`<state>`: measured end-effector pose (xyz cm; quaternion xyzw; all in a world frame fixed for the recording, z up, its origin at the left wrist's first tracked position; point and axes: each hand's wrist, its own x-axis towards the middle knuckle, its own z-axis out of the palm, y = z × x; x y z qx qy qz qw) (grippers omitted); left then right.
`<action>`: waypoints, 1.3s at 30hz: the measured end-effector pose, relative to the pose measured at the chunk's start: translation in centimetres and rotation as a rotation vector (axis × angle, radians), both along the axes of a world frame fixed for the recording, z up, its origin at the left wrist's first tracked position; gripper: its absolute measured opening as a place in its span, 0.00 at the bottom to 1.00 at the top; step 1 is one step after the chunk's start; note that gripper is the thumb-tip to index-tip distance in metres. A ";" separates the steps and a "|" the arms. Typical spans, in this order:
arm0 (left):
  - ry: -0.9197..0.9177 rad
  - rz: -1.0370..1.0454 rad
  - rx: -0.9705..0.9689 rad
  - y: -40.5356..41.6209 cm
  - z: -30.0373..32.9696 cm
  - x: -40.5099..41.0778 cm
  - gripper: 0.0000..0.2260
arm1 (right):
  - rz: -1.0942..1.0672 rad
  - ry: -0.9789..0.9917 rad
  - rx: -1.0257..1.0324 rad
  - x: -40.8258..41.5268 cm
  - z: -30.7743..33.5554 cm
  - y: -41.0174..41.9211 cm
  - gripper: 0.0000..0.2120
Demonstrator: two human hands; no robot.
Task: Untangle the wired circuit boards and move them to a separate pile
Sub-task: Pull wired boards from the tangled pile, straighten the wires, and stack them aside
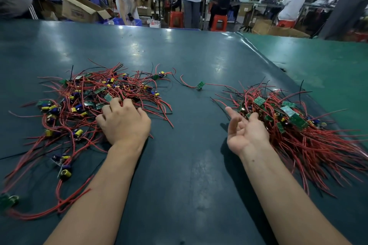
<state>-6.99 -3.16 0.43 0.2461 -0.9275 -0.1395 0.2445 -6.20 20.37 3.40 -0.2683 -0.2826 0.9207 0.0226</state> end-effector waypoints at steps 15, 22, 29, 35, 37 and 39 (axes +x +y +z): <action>-0.014 0.010 0.004 -0.1 0.0 -0.1 0.19 | 0.228 0.072 0.928 -1.3 -1.2 -0.2 0.11; 0.060 -0.040 0.007 -0.1 0.4 0.0 0.15 | 0.087 0.104 1.398 -2.7 -2.2 1.3 0.14; 0.100 -0.054 0.009 -1.0 1.0 0.5 0.12 | 0.127 0.154 1.598 -2.0 -2.2 0.8 0.18; -0.051 -0.089 -0.040 -1.4 0.8 0.7 0.15 | 0.297 0.445 1.633 -0.6 -2.2 -1.8 0.21; 0.051 -0.080 -0.010 -1.5 0.9 0.6 0.10 | 0.324 0.489 1.651 -0.5 -2.3 -2.0 0.20; 0.218 -0.072 0.035 -1.6 1.1 0.5 0.08 | 0.324 0.498 1.646 -0.6 -2.4 -1.9 0.20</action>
